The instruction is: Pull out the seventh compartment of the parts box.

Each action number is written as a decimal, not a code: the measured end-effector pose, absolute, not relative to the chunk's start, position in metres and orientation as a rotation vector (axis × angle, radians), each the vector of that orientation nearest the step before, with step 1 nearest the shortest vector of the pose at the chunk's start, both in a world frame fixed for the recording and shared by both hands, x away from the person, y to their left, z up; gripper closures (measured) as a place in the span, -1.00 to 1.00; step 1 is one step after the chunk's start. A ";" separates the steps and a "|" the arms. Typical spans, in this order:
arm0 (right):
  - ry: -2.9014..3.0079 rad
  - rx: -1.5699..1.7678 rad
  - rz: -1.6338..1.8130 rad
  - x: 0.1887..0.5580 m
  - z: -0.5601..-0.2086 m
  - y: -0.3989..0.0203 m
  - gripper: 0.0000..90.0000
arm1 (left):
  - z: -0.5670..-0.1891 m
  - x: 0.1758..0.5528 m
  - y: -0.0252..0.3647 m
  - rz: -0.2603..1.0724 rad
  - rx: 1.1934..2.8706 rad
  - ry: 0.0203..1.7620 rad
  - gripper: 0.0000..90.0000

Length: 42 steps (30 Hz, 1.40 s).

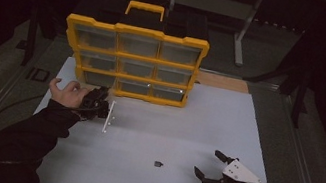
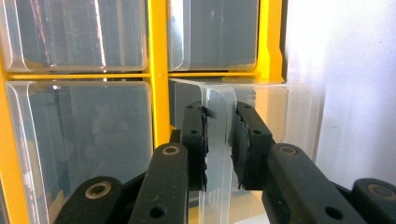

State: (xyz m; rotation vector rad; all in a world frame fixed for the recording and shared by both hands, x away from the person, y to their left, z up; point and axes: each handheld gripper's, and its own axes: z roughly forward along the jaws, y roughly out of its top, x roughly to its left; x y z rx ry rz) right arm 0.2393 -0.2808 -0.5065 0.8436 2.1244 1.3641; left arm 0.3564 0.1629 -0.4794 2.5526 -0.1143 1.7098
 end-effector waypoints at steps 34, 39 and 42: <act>2.125 0.837 1.359 0.239 -0.506 -0.280 -0.82 | -0.479 0.335 0.161 1.700 2.566 -0.118 0.70; 2.126 0.839 1.358 0.239 -0.506 -0.280 -0.82 | -0.479 0.333 0.159 1.694 2.570 -0.116 0.70; 2.125 0.838 1.358 0.239 -0.506 -0.280 -0.82 | -0.479 0.333 0.158 1.688 2.571 -0.108 0.70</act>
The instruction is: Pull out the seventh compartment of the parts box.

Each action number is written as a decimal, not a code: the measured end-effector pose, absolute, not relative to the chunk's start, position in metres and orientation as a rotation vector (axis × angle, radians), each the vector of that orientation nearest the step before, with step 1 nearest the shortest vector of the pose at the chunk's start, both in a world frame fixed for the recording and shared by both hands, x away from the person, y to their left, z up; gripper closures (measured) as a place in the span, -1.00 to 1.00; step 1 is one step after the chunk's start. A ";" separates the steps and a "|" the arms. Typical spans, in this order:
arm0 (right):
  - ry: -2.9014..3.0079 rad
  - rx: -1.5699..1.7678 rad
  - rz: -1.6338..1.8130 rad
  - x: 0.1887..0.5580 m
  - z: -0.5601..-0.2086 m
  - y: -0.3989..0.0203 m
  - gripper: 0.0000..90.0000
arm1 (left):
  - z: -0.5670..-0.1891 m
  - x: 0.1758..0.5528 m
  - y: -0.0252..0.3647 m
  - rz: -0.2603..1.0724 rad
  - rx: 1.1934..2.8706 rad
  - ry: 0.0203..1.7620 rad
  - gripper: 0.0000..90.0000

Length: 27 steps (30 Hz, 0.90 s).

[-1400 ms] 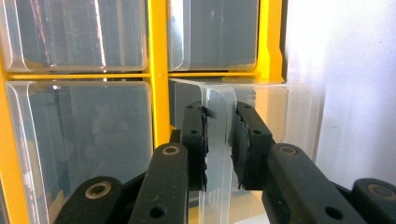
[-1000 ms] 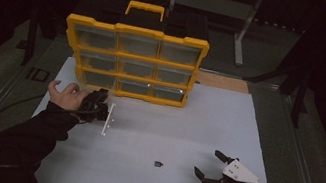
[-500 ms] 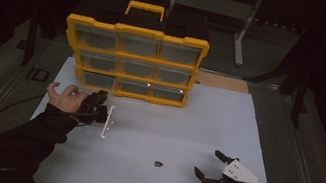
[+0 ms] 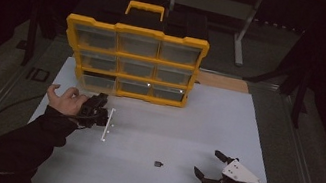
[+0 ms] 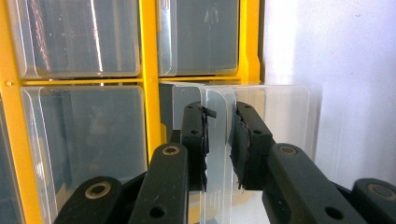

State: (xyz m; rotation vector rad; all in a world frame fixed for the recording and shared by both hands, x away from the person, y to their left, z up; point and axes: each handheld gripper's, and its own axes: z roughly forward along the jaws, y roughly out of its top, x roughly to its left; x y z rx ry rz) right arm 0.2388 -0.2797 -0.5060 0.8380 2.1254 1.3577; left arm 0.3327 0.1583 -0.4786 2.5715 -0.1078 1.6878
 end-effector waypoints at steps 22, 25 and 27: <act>2.127 0.837 1.356 0.239 -0.506 -0.280 -0.82 | -0.481 0.327 0.150 1.722 2.581 -0.055 0.70; 2.127 0.836 1.355 0.239 -0.506 -0.280 -0.82 | -0.480 0.328 0.150 1.717 2.581 -0.055 0.70; 2.127 0.837 1.356 0.239 -0.506 -0.280 -0.82 | -0.480 0.328 0.151 1.709 2.577 -0.065 0.69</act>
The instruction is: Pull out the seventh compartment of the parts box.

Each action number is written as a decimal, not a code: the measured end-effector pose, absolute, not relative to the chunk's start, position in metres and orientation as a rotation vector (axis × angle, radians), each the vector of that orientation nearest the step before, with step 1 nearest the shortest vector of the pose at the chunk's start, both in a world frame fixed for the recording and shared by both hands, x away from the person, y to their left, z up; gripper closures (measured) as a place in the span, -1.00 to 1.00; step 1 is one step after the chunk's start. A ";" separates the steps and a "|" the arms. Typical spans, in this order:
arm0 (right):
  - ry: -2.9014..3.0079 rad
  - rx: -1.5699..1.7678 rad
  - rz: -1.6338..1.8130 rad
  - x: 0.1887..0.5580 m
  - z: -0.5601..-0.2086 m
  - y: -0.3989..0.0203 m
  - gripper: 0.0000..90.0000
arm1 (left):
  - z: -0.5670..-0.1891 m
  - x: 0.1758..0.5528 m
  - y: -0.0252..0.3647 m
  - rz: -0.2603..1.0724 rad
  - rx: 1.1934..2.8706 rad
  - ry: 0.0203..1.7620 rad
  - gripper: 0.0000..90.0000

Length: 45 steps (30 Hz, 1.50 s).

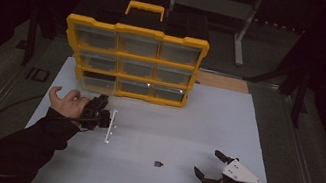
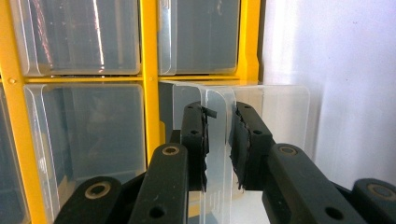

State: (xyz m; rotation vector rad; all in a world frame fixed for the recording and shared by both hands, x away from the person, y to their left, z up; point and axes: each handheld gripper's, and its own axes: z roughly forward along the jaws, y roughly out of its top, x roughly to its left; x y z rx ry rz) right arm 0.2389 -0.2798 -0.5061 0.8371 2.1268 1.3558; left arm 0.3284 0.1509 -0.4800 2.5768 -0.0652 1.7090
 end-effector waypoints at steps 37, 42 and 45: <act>2.126 0.835 1.354 0.239 -0.507 -0.280 -0.82 | -0.473 0.329 0.153 1.661 2.477 0.029 -0.59; 2.128 0.837 1.354 0.239 -0.507 -0.280 -0.82 | -0.468 0.332 0.154 1.580 2.477 0.129 -0.75; 2.125 0.836 1.352 0.240 -0.507 -0.280 -0.82 | -0.462 0.334 0.155 1.517 2.471 0.221 -0.83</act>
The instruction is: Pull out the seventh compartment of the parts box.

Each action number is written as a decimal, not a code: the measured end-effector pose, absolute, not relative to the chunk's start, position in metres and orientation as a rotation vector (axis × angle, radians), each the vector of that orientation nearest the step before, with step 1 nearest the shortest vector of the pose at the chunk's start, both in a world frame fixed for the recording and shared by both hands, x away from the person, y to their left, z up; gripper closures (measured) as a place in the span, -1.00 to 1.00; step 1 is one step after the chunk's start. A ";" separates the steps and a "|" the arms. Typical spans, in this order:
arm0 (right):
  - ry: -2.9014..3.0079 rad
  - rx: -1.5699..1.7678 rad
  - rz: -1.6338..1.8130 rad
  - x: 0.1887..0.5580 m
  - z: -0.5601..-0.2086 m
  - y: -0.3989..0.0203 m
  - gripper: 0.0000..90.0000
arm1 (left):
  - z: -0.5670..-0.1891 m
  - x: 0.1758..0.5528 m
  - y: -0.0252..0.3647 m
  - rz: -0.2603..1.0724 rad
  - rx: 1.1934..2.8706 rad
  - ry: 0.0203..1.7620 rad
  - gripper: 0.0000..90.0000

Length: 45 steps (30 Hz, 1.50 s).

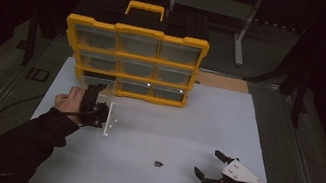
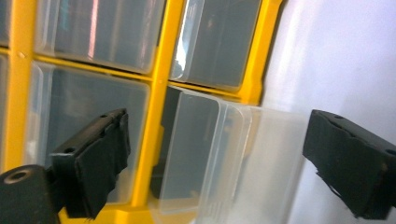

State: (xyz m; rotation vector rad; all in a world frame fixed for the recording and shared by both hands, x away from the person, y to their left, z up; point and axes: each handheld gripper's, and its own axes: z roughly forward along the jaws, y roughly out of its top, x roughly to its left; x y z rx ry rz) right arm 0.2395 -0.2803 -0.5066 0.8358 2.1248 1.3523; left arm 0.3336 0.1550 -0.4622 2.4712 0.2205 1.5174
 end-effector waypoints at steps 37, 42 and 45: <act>2.126 0.839 1.347 0.239 -0.506 -0.279 -0.82 | -0.432 0.317 0.169 0.757 2.067 0.735 -1.00; 2.126 0.838 1.348 0.239 -0.507 -0.280 -0.82 | -0.441 0.310 0.166 0.730 2.067 0.722 -1.00; 2.127 0.839 1.348 0.239 -0.506 -0.280 -0.82 | -0.446 0.307 0.166 0.712 2.065 0.716 -1.00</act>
